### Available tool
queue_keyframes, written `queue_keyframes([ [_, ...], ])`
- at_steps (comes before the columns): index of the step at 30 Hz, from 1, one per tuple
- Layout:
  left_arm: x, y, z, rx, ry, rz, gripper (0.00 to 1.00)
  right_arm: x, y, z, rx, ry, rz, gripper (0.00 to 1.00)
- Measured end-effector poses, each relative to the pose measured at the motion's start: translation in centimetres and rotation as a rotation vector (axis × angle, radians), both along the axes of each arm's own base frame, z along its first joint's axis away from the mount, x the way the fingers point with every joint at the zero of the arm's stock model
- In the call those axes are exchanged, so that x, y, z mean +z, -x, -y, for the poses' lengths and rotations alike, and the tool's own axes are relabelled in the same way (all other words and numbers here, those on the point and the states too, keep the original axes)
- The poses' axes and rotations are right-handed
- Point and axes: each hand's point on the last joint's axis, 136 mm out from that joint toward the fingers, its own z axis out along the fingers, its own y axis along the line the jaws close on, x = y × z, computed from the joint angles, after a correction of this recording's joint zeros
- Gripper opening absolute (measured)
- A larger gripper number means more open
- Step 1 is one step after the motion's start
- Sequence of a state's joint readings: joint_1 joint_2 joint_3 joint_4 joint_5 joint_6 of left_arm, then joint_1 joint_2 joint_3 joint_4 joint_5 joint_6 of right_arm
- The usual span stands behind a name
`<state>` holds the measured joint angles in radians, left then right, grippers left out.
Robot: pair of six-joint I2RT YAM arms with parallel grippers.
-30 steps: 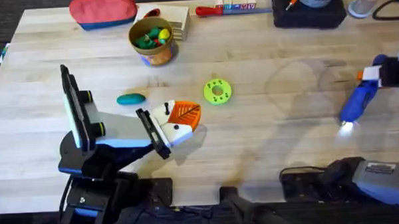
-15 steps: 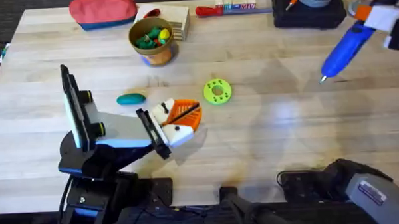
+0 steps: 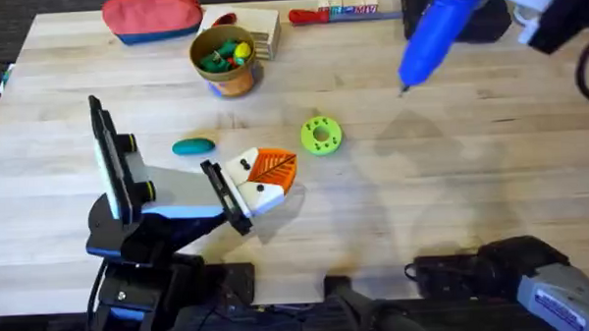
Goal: Pick up the gripper from the table and insert it into the empty holder that is missing its gripper. Then pick up a screw, insert it into the mounting hole, and use the screwdriver to tighten it. Finally, clean up the table by picking up the vegetable and placing it into the bucket.
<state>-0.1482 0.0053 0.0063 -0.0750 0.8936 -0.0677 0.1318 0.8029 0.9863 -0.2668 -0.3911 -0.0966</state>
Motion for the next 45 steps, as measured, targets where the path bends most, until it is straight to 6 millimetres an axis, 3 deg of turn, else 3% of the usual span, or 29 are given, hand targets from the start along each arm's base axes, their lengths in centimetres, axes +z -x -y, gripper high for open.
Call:
queue_keyframes([
  [1, 0.0, 0.0, 0.0, 0.000, 0.000, 0.000, 0.006, 0.8, 0.3, -1.3, 0.043, -0.017, 0.033, 0.006],
  [2, 0.0, 0.0, 0.0, 0.000, 0.000, 0.000, 0.006, 2.8, 1.4, -4.6, 0.159, -0.069, 0.134, 0.006],
  [8, 0.0, 0.0, 0.0, 0.000, 0.000, 0.000, 0.006, 6.0, 5.0, -10.0, 0.380, -0.169, 0.316, 0.006],
  [13, 0.0, 0.0, 0.0, 0.000, 0.000, 0.000, 0.006, 5.5, 6.0, -14.3, 0.511, -0.205, 0.328, 0.006],
  [14, 0.0, 0.0, 0.0, 0.000, 0.000, 0.000, 0.006, 5.1, 6.1, -15.3, 0.537, -0.208, 0.321, 0.006],
  [15, 0.0, 0.0, 0.0, 0.000, 0.000, 0.000, 0.006, 3.7, 6.6, -18.1, 0.607, -0.211, 0.296, 0.006],
  [17, 0.0, 0.0, 0.0, 0.000, 0.000, 0.000, 0.006, 2.8, 7.0, -19.3, 0.640, -0.205, 0.270, 0.006],
  [26, 0.0, 0.0, 0.0, 0.000, 0.000, 0.000, 0.006, 1.9, 7.7, -20.5, 0.680, -0.201, 0.249, 0.006],
  [32, 0.0, 0.0, 0.0, 0.000, 0.000, 0.000, 0.006, -0.4, 7.6, -22.8, 0.718, -0.181, 0.194, 0.005],
  [45, 0.0, 0.0, 0.0, 0.000, 0.000, 0.000, 0.006, -1.3, 7.0, -23.4, 0.719, -0.149, 0.206, 0.005],
])
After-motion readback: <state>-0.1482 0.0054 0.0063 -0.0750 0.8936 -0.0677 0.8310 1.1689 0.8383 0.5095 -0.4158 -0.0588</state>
